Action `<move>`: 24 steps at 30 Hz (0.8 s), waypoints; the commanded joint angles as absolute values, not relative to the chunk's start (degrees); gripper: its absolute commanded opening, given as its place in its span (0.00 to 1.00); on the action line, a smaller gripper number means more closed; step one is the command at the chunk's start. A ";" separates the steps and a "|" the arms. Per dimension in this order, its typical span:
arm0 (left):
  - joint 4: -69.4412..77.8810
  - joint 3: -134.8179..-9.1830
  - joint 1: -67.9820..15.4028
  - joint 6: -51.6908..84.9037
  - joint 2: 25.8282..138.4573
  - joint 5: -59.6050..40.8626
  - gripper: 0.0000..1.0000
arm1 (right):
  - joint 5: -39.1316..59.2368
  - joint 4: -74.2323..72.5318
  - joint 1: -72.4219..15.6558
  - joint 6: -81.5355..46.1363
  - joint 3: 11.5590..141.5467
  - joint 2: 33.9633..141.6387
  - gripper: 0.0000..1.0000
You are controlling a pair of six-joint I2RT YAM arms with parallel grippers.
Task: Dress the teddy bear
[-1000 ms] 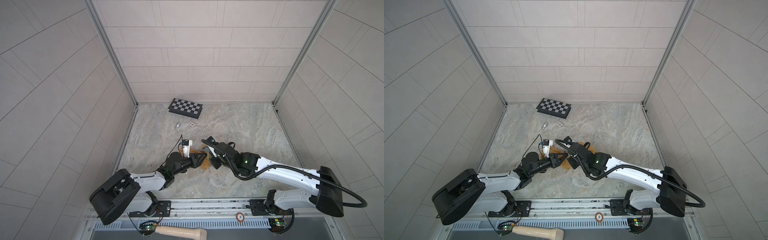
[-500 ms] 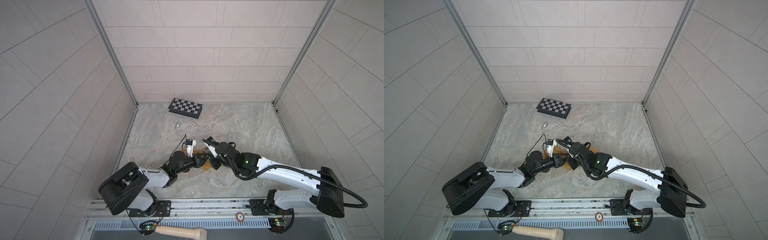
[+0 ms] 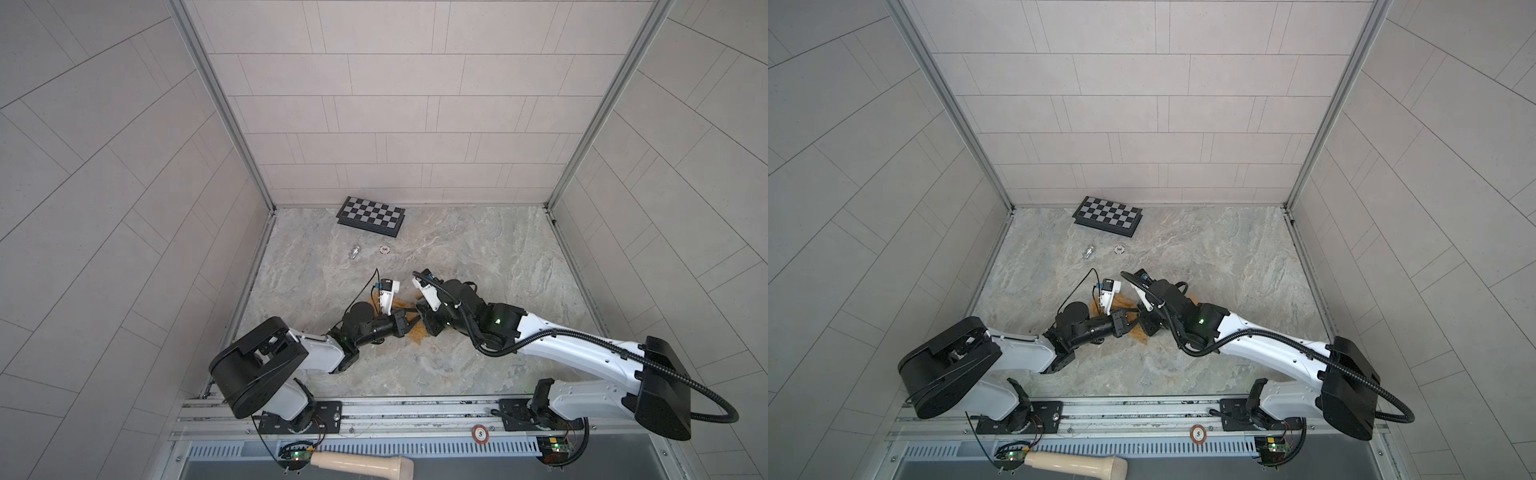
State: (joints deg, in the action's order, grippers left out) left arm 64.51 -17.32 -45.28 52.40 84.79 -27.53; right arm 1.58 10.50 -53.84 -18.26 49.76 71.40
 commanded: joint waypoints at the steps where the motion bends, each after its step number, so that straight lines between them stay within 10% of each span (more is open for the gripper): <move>1: 67.23 -19.23 -46.67 50.45 83.76 -32.01 0.00 | 7.56 3.87 -52.63 -19.10 52.65 70.55 0.00; 24: 75.43 -20.69 -47.70 46.02 80.43 -42.88 0.00 | 20.57 -9.04 -44.74 -27.91 54.80 74.22 0.00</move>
